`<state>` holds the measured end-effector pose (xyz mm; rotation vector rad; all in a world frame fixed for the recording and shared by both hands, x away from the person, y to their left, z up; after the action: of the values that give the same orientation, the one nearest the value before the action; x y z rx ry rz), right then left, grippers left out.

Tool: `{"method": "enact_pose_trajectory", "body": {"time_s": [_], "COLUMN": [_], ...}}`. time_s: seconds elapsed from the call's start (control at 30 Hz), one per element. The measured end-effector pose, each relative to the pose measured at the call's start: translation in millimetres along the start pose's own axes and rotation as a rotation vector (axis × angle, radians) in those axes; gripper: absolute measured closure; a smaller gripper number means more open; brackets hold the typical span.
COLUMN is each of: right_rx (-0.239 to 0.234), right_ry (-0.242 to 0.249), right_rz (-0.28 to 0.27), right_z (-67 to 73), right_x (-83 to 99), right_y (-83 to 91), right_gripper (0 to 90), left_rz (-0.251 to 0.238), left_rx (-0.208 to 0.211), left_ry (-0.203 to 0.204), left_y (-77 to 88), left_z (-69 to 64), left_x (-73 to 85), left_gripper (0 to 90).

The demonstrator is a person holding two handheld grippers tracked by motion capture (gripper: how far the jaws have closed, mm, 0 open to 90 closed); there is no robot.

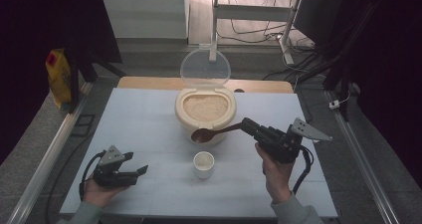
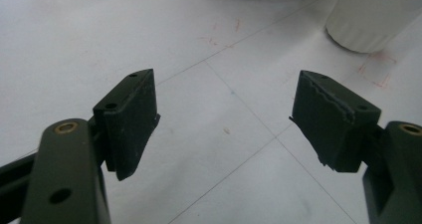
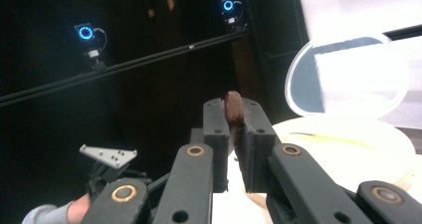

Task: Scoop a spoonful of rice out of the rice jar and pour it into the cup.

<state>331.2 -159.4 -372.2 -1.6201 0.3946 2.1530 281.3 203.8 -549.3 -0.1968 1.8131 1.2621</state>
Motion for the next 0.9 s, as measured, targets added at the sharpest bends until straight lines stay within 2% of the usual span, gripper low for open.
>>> {"method": "enact_pose_trajectory", "body": {"time_s": [0.47,0.7,0.9], "right_rx": [0.084,0.143,0.189], "right_ry": [0.001,0.005,0.024], "right_rz": [-0.032,-0.027,-0.013], "right_z": [-24.8,-42.4,-51.6], "right_x": [-24.1,-28.4,-29.7], "right_y": [-4.5,-8.8,-16.2], "right_gripper": [83.5,83.5,83.5], "left_rz": [0.036,0.042,0.053], "left_rx": [0.009,0.011,0.013], "left_ry": [-0.019,-0.024,-0.018], "left_y": [-6.0,-7.0,-9.0], "left_z": [-1.5,-2.5,-1.9], "left_x": [4.3,4.3,5.6], "left_gripper": [24.7,24.6,24.2]}}
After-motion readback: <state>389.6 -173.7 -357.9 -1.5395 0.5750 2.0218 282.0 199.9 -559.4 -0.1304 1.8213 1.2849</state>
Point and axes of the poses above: each handheld gripper's, and its own axes: y roughly backward along the jaws, x roughly out of its underside, z roughly to its left, the point moved 7 cm from there along -y, roughly forward along the jaws, and after that the axes turned 3 degrees about z, right-handed, at the moved point
